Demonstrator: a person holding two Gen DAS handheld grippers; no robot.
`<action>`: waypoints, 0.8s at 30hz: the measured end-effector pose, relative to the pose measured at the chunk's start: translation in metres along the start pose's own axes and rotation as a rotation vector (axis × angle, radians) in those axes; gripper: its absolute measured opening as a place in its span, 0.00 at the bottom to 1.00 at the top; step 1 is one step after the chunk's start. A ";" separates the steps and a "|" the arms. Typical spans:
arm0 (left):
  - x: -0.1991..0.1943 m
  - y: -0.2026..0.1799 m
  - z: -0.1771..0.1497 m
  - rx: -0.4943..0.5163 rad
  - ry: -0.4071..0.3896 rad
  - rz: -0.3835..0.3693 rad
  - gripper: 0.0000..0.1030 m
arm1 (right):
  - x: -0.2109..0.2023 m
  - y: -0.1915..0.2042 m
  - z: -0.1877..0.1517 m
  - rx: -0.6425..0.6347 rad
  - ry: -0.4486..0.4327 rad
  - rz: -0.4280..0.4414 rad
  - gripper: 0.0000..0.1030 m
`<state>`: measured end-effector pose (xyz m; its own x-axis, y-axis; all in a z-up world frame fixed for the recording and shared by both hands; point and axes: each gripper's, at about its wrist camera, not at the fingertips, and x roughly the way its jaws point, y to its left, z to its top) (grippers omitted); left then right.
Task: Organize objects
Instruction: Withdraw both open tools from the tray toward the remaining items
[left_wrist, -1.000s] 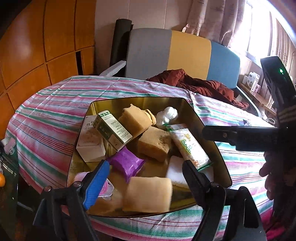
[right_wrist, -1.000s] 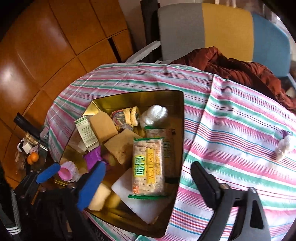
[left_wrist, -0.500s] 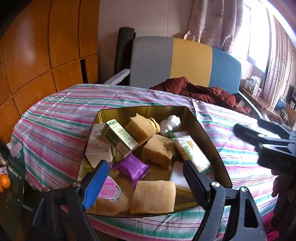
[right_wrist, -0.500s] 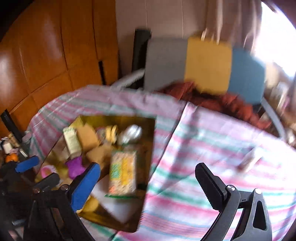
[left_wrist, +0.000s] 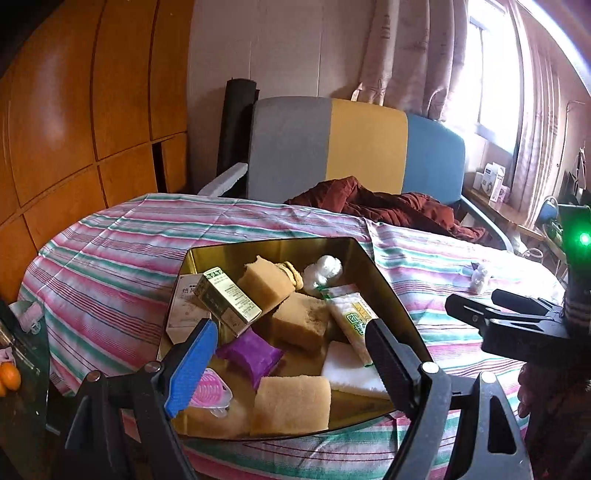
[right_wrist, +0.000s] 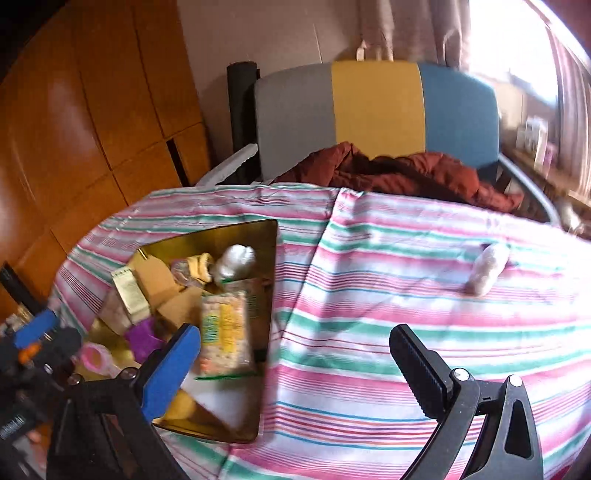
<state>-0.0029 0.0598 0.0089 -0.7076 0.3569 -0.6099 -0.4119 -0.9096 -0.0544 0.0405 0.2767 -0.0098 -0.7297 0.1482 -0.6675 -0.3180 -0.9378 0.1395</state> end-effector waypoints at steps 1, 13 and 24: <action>0.001 -0.002 0.000 0.004 0.006 0.003 0.81 | 0.001 -0.004 -0.001 0.005 0.011 0.014 1.00; 0.012 -0.020 0.012 0.029 0.043 -0.026 0.81 | 0.003 -0.046 -0.013 0.028 0.070 -0.023 1.00; 0.017 -0.057 0.029 0.118 0.025 -0.062 0.81 | -0.018 -0.111 0.016 0.085 0.031 -0.138 1.00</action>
<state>-0.0085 0.1239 0.0248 -0.6649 0.4044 -0.6280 -0.5198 -0.8543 0.0003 0.0793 0.3835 -0.0022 -0.6570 0.2625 -0.7067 -0.4647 -0.8791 0.1055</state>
